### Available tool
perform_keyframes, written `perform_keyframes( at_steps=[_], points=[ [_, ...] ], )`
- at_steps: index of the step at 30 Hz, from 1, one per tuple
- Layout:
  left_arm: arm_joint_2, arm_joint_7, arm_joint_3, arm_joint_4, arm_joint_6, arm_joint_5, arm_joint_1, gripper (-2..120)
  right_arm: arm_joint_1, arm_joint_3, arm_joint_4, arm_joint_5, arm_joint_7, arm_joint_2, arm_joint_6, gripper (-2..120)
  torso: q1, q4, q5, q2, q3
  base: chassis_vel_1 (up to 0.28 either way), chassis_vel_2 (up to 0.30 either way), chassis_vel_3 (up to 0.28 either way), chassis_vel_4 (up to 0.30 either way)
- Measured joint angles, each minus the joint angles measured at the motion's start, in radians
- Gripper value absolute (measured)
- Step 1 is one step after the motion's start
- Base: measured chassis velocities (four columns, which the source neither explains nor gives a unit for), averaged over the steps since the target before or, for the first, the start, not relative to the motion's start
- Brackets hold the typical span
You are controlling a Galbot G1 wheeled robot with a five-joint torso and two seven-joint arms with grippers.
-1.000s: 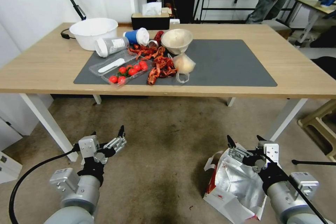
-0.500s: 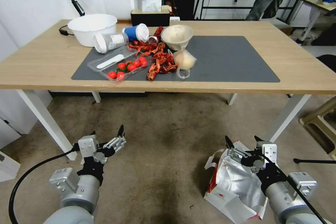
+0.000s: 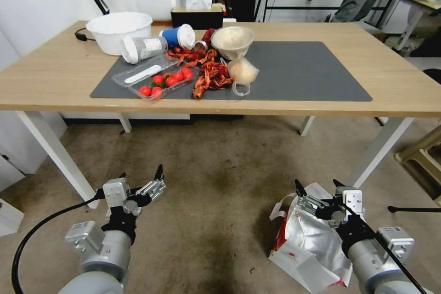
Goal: Pick up the food delivery bag from the floor and place it on the table.
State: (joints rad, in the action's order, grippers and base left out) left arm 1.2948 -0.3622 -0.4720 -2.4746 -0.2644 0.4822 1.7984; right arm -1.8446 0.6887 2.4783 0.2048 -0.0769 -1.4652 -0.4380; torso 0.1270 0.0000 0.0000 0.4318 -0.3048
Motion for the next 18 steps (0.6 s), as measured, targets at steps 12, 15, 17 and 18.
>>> perform_keyframes(
  at_steps=[12, 15, 17, 18],
  points=[
    [-0.001, -0.001, -0.005, 0.0, 0.001, 0.003, -0.003, 100, 0.003, -0.001, -0.003, -0.004, -0.009, -0.001, 0.001, 100, -0.02, 0.0, 0.0, -0.062, 0.041, 0.0, 0.0, 0.0, 0.0],
    [-0.001, -0.002, -0.005, 0.0, 0.001, 0.005, -0.002, 100, 0.001, -0.001, -0.003, -0.004, -0.009, -0.002, 0.001, 100, -0.025, 0.0, 0.0, -0.076, 0.051, 0.0, 0.0, 0.0, 0.0],
    [0.0, -0.002, -0.006, 0.0, 0.001, 0.006, -0.001, 100, -0.001, -0.006, -0.003, -0.005, -0.009, -0.005, 0.002, 100, -0.029, 0.0, 0.0001, -0.087, 0.057, 0.0, 0.0, 0.0, 0.0],
    [0.0, -0.002, -0.006, 0.0, 0.001, 0.006, -0.001, 100, -0.001, -0.008, -0.003, -0.006, -0.009, -0.006, 0.003, 100, -0.031, 0.0, 0.0, -0.092, 0.061, 0.0, 0.0, 0.0, 0.0]
  ],
)
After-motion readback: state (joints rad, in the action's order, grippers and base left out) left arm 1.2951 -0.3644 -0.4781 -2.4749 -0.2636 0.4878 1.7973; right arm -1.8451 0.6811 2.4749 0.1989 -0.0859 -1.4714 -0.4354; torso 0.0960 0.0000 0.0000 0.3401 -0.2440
